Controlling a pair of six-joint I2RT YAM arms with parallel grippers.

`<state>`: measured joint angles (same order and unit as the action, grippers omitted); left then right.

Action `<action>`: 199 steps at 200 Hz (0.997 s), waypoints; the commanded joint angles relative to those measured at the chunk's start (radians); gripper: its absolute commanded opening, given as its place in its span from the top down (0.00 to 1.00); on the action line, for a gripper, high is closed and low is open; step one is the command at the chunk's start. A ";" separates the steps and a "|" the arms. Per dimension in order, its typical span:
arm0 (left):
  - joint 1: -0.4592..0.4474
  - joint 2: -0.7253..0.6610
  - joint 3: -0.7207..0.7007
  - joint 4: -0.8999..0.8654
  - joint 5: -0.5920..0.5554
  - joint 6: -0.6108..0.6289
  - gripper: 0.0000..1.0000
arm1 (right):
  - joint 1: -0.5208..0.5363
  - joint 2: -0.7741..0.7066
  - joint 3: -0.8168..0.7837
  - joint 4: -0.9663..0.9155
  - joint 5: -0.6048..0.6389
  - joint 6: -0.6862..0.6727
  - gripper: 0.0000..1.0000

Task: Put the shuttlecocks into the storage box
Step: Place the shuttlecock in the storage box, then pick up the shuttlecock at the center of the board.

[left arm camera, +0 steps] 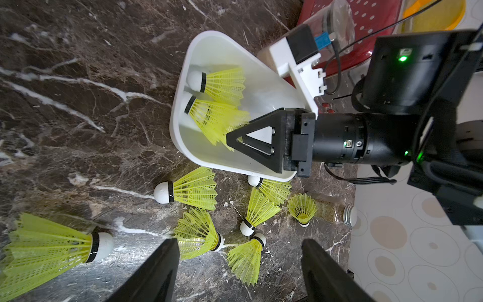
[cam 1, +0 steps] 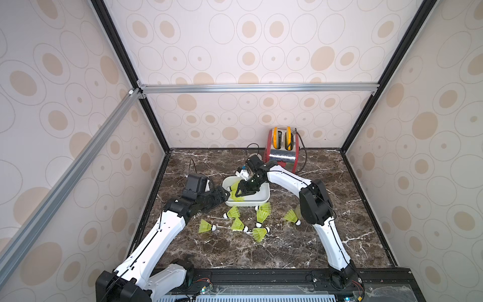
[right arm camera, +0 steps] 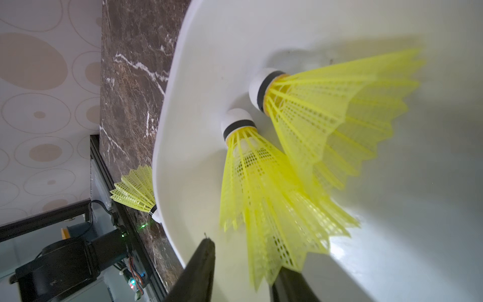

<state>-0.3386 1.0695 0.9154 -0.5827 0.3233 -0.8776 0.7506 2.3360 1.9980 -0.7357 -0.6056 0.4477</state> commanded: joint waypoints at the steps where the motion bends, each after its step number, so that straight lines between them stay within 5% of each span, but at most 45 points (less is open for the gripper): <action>1: -0.004 -0.022 -0.006 0.005 0.000 0.002 0.23 | 0.002 -0.083 0.009 -0.036 0.042 -0.004 0.58; 138: -0.004 -0.106 -0.033 -0.088 0.012 -0.011 0.23 | 0.003 -0.284 -0.142 -0.059 0.137 -0.006 0.57; 199: -0.004 -0.216 -0.084 -0.227 0.052 0.023 0.23 | 0.124 -0.535 -0.460 -0.022 0.277 -0.090 0.59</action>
<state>-0.3386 0.9131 0.8543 -0.7067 0.3527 -0.8837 0.7982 1.8912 1.6348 -0.7567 -0.4164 0.4183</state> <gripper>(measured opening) 0.770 0.413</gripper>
